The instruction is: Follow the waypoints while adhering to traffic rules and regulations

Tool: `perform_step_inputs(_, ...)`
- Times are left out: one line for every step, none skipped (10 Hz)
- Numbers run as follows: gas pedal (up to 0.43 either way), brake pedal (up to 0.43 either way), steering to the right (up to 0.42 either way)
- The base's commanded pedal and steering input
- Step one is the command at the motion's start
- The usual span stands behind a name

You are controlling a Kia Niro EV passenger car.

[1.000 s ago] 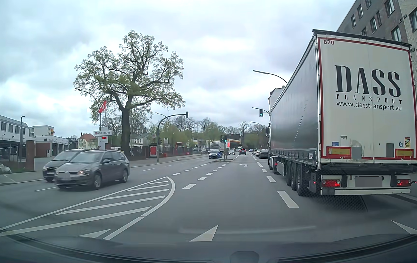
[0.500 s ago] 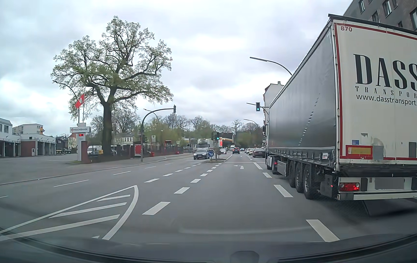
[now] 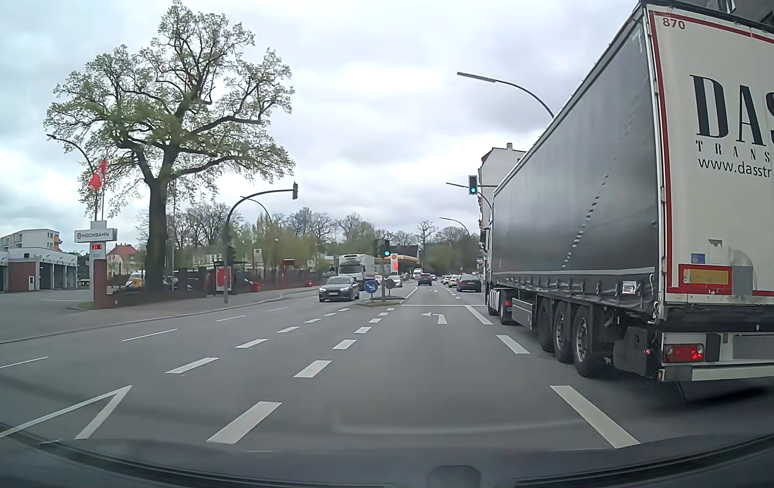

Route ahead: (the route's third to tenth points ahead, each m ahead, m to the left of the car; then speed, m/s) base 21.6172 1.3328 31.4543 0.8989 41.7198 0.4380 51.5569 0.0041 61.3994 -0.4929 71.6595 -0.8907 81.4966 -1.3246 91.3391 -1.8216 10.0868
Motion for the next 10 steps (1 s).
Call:
perform_step_inputs(0.0, 0.024, 0.02)
perform_step_inputs(0.0, 0.024, 0.018)
perform_step_inputs(0.0, 0.037, 0.013)
perform_step_inputs(0.0, 0.073, 0.008)
perform_step_inputs(0.0, 0.116, 0.008)
perform_step_inputs(0.0, 0.146, 0.008)
perform_step_inputs(0.0, 0.134, 0.008)
perform_step_inputs(0.0, 0.14, 0.007)
perform_step_inputs(0.0, 0.128, 0.006)
perform_step_inputs(0.0, 0.098, 0.006)
